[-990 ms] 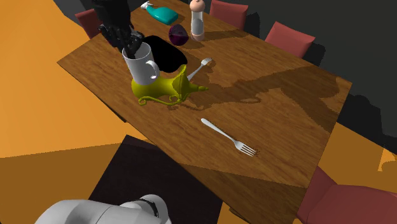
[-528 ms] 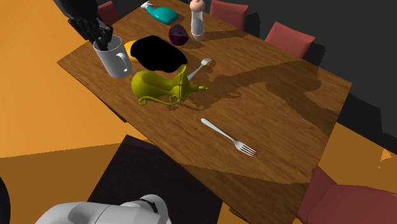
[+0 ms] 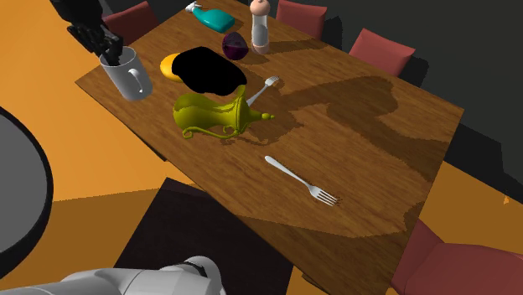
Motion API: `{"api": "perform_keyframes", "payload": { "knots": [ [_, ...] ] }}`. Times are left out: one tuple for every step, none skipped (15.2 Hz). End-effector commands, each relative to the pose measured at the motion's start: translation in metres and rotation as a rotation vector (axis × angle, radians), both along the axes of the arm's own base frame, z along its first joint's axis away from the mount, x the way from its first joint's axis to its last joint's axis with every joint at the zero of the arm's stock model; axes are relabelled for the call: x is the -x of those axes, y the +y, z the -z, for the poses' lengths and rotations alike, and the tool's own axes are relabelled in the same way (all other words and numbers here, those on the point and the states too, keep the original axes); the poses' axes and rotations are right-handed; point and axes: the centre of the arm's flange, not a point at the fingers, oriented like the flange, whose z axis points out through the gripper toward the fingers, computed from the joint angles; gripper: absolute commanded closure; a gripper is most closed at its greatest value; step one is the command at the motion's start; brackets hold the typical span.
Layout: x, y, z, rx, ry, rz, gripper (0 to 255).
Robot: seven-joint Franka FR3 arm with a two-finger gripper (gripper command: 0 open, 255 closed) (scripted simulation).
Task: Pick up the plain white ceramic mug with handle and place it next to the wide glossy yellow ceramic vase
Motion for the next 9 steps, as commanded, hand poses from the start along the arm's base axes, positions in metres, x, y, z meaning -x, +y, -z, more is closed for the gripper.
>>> {"api": "perform_keyframes", "payload": {
  "knots": [
    [0.000, 0.001, 0.010, 0.000, 0.000, 0.000, 255],
    [0.000, 0.001, 0.015, 0.000, 0.000, 0.000, 255],
    [0.000, 0.001, 0.021, 0.000, 0.000, 0.000, 255],
    [0.000, 0.001, 0.026, 0.000, 0.000, 0.000, 255],
    [0.000, 0.001, 0.031, 0.000, 0.000, 0.000, 255],
    [0.000, 0.001, 0.037, 0.000, 0.000, 0.000, 255],
    [0.000, 0.001, 0.042, 0.000, 0.000, 0.000, 255],
    [0.000, 0.001, 0.047, 0.000, 0.000, 0.000, 255],
    [0.000, 0.001, 0.052, 0.000, 0.000, 0.000, 255]
  ]
}}
